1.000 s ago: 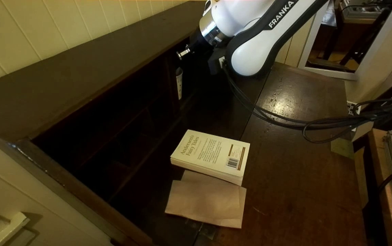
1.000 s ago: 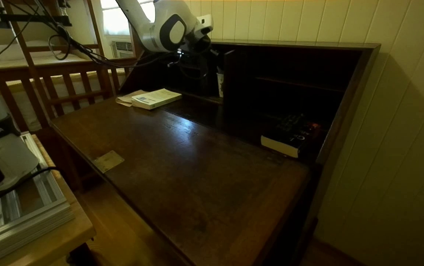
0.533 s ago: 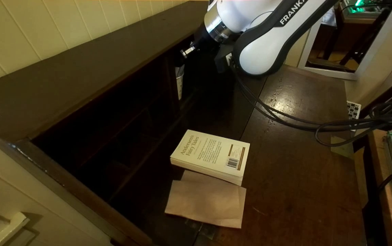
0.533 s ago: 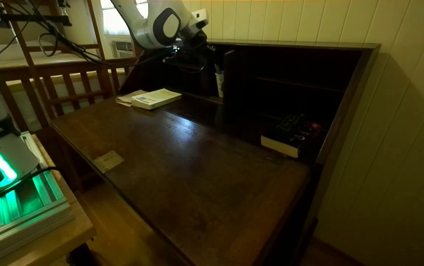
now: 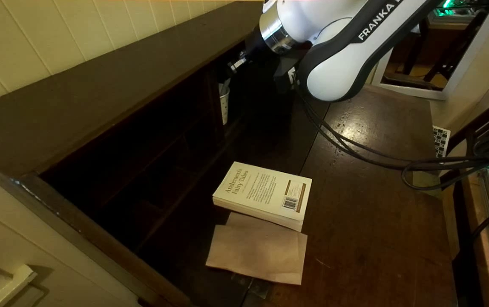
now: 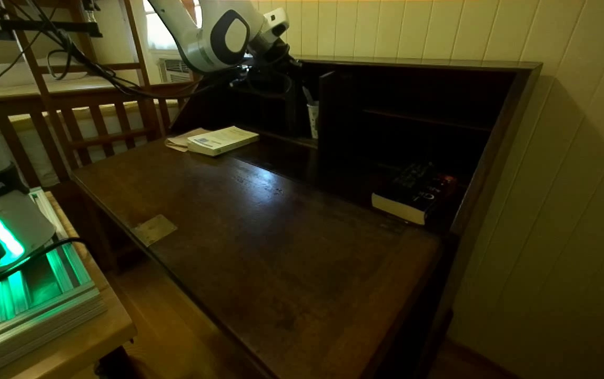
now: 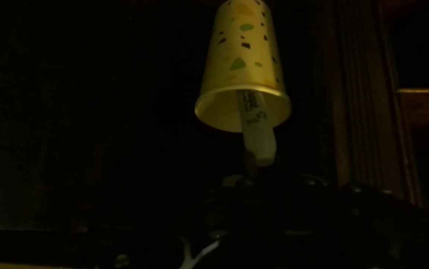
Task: Remove the marker from the paper cup, put it on the table and close the door of time middle compartment
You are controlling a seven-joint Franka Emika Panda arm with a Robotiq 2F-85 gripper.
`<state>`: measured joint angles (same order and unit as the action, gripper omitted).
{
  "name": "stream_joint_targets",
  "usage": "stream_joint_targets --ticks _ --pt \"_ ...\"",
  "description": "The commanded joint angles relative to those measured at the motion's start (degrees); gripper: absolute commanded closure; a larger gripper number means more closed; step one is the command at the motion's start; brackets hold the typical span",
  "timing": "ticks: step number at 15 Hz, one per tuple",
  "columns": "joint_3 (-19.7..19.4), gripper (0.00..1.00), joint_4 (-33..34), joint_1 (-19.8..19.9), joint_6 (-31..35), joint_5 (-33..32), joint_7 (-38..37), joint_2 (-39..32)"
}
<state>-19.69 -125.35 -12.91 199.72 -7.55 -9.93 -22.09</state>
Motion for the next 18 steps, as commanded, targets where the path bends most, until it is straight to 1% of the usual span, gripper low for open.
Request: stream_joint_targets --ticks 1,6,9,12,18 --pt "-3.8 0.95 -2.4 -4.1 4.1 1.8 2.3 1.1" --pt "-7.9 0.95 -4.2 -8.2 7.2 1.4 4.9 1.6" --pt "-9.7 0.95 -5.6 -10.4 7.9 0.7 6.9 2.2" --pt "-12.4 0.95 -6.7 -13.7 8.5 1.6 10.2 2.6" --pt "-19.4 0.95 -7.9 -20.9 11.3 3.9 15.8 1.9"
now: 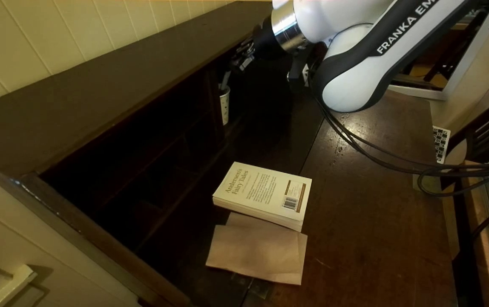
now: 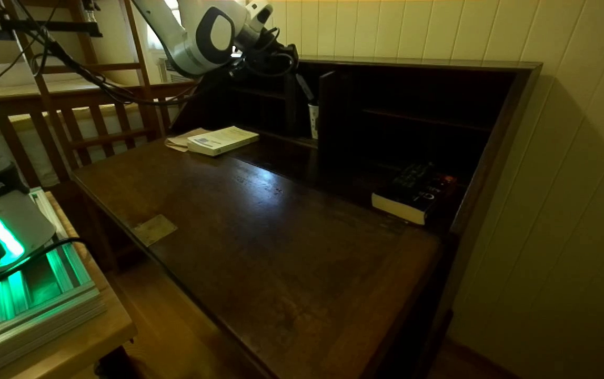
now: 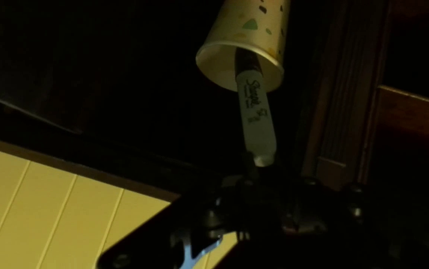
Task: Remove the marker from the paper cup, put it on the table and close the door of time middle compartment
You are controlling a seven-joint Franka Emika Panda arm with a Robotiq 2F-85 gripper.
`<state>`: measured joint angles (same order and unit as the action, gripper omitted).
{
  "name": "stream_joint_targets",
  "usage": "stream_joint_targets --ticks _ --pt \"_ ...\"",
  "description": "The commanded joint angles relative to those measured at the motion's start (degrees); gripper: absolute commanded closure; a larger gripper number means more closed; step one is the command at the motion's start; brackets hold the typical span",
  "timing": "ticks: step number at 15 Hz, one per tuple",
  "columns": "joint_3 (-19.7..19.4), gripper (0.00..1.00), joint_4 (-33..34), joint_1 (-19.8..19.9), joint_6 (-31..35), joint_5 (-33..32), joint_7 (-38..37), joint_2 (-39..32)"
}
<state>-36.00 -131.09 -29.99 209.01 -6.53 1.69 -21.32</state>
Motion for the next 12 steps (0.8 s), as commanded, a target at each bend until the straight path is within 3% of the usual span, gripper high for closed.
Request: stream_joint_targets --ticks 1,12 --pt "-4.3 0.95 -2.4 -5.1 2.7 3.5 5.1 0.8" --pt "-15.4 0.95 -5.8 -17.6 3.3 7.0 13.2 1.6"
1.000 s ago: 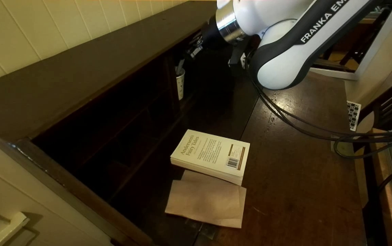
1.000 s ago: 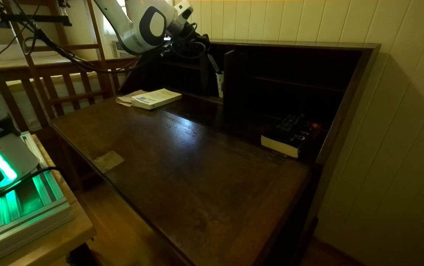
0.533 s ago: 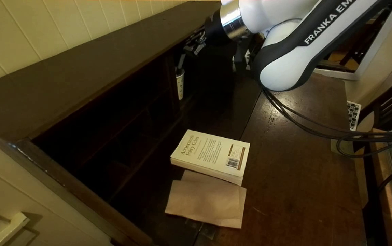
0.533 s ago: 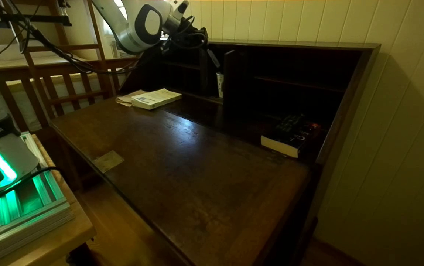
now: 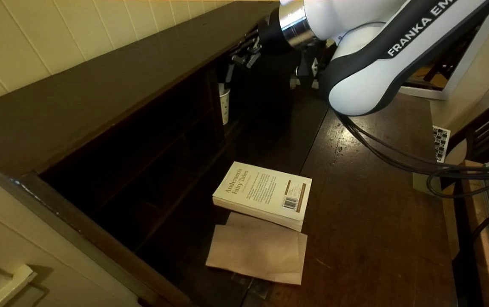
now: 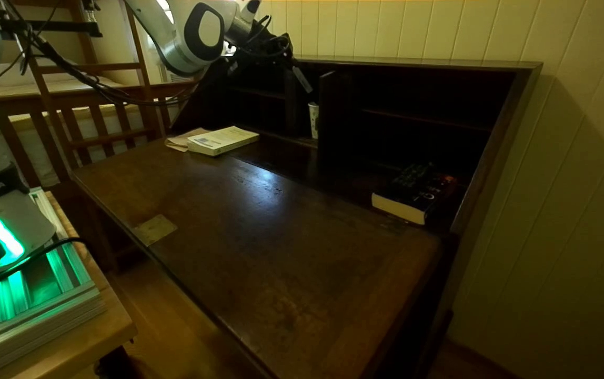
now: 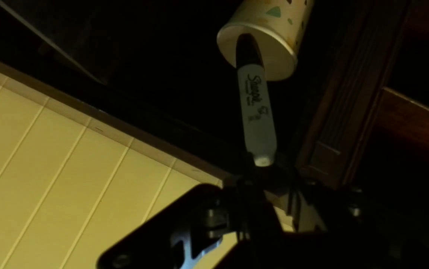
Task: Remove the marker from the paper cup, put it on the table and close the door of time middle compartment
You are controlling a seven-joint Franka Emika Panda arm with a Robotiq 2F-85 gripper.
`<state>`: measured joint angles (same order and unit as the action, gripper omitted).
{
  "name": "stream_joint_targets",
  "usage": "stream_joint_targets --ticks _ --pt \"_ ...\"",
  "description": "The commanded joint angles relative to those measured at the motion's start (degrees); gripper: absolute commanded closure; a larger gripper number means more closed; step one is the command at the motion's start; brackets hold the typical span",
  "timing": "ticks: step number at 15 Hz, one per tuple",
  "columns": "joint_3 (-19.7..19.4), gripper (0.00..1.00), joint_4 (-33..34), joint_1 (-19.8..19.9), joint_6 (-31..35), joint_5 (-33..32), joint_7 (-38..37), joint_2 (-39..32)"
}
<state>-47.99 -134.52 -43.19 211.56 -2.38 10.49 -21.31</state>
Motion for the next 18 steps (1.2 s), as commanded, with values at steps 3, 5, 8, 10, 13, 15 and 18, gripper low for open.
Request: stream_joint_targets --ticks 3,5,8,10,13,15,18 --pt "-6.8 0.95 -3.5 -8.4 -0.4 3.5 6.1 2.1" --pt "-9.8 0.95 -4.6 -11.9 -1.0 4.4 7.3 2.3" --pt "-13.8 0.95 -6.0 -16.6 -1.4 5.2 8.7 2.0" --pt "-17.0 0.95 -6.9 -20.1 -1.9 5.8 9.5 1.8" --pt "-22.5 0.95 -8.3 -26.2 -3.7 7.1 10.7 1.7" --pt "-26.4 0.95 -9.1 -30.3 -5.8 7.3 11.2 1.4" --pt "-32.6 0.95 -10.4 -36.8 -8.8 6.9 11.4 0.7"
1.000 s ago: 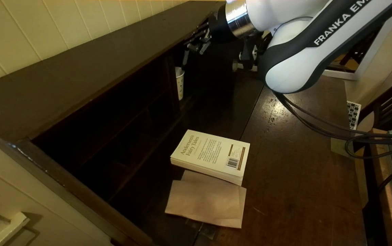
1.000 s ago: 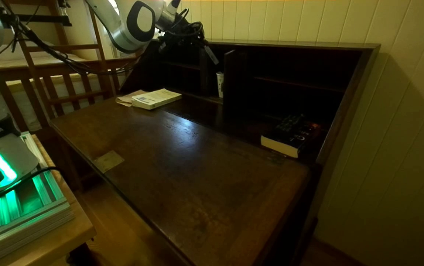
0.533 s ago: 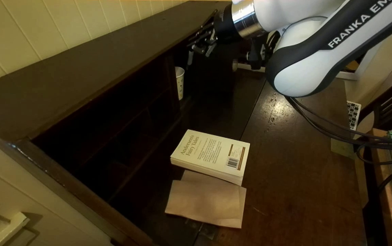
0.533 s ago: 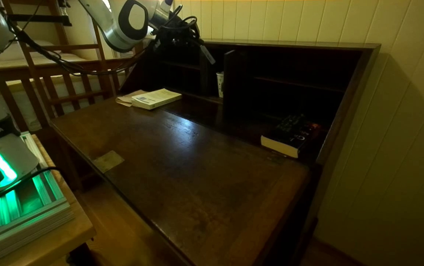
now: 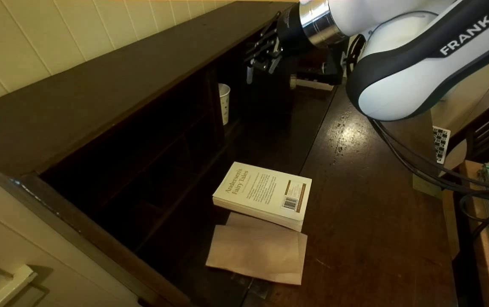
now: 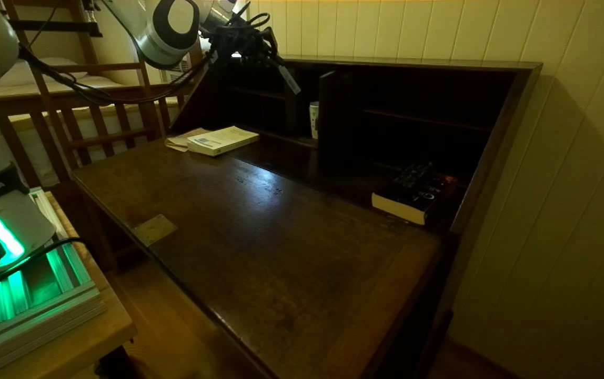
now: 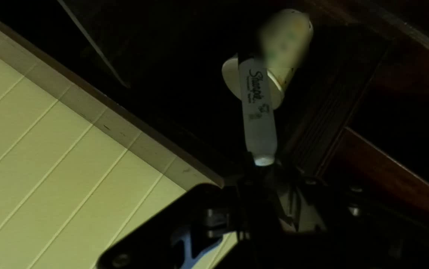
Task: Remove the marker from the paper cup, put it on the table and close the door of time middle compartment
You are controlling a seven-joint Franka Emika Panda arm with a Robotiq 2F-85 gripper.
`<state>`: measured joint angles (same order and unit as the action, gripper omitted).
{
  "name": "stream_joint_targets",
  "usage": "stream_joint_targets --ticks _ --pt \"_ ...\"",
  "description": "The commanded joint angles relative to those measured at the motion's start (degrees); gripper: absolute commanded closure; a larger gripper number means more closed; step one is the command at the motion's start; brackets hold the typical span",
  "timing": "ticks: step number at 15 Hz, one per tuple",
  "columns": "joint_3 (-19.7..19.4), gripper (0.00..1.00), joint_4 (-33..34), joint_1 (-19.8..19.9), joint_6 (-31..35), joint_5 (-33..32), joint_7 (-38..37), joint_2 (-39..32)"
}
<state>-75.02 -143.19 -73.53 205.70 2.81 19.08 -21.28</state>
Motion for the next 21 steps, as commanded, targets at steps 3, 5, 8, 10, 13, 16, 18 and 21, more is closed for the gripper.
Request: stream_joint_targets --ticks 3,5,8,10,13,16,18,21 --pt "-11.0 0.95 -2.7 -12.7 -7.6 0.9 2.1 0.9" --pt "-13.9 0.95 -3.1 -16.6 -10.8 0.3 1.7 1.1" --pt "-17.3 0.95 -3.1 -21.4 -15.2 -0.1 1.4 1.0" --pt "-18.7 0.95 -2.9 -24.1 -18.3 -0.3 1.4 1.2" --pt "-20.3 0.95 -2.5 -27.3 -23.3 -0.6 1.7 2.1" --pt "-21.2 0.95 -1.9 -29.1 -28.3 -0.6 1.8 1.7" --pt "-21.3 0.95 -1.6 -29.6 -31.0 -0.7 1.9 1.7" --pt "-20.5 0.95 -0.8 -28.9 -34.4 -0.9 1.9 1.6"
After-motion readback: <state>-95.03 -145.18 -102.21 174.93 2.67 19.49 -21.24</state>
